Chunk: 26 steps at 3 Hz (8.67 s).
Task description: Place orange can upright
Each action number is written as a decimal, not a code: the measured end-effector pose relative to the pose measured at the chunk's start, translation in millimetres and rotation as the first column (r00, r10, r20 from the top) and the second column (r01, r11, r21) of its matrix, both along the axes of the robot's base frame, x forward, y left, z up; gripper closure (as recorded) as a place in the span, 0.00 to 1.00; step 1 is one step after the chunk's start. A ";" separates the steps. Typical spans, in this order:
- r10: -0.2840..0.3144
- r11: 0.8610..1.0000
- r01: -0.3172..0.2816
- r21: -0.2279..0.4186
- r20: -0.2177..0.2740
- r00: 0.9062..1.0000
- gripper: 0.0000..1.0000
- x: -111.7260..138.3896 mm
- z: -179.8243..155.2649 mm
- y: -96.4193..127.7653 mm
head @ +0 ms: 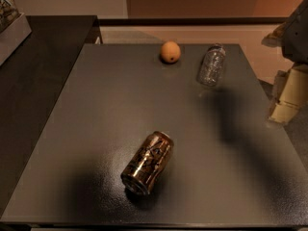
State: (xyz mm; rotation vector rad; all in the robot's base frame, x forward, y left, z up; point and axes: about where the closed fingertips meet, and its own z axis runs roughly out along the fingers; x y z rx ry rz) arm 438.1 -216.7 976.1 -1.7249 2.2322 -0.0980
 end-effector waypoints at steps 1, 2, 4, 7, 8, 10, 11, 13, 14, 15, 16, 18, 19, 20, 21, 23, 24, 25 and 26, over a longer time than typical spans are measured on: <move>0.000 1.000 0.000 0.000 0.000 1.000 0.00 0.0 0.0 0.0; 0.071 0.997 -0.071 -0.014 0.004 0.997 0.00 1.3 -0.1 9.2; 0.402 0.912 -0.403 -0.077 -0.023 0.915 0.00 -7.1 -16.9 73.1; 0.811 0.579 -0.813 -0.055 -0.065 0.582 0.00 -52.2 -66.8 184.9; 0.888 0.448 -0.893 -0.048 -0.095 0.450 0.00 -66.8 -85.2 207.9; 0.938 0.297 -0.948 -0.117 -0.149 0.313 0.00 -73.5 -119.1 223.7; 0.943 0.260 -0.954 -0.146 -0.176 0.284 0.00 -68.8 -130.1 223.1; 0.945 0.218 -0.962 -0.162 -0.210 0.249 0.40 -64.2 -139.0 218.5; 0.951 0.200 -0.964 -0.176 -0.202 0.234 0.64 -62.3 -131.7 219.7; 0.966 0.184 -0.959 -0.216 -0.139 0.217 0.87 -51.3 -114.2 223.6; 0.982 0.183 -0.941 -0.285 0.003 0.190 1.00 -33.3 -84.7 230.6; 0.962 0.185 -0.861 -0.473 0.266 0.060 1.00 8.6 -23.9 257.8; 0.961 0.186 -0.850 -0.492 0.272 0.053 1.00 8.8 -16.6 261.2; 0.970 0.152 -0.821 -0.550 0.240 0.019 1.00 8.1 -3.7 262.4; 0.982 0.075 -0.756 -0.650 0.181 -0.058 1.00 12.0 13.0 264.0; 0.964 -0.048 -0.599 -0.799 0.120 -0.237 1.00 33.7 25.5 262.0; 0.941 -0.045 -0.543 -0.838 0.146 -0.304 1.00 46.5 22.4 261.5; 0.921 -0.077 -0.467 -0.881 0.117 -0.372 1.00 54.6 21.3 262.3; 0.900 -0.157 -0.364 -0.918 0.019 -0.436 1.00 61.3 16.2 259.7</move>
Offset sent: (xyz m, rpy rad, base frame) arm 0.0030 0.0254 -0.0065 -0.0420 0.0117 0.2153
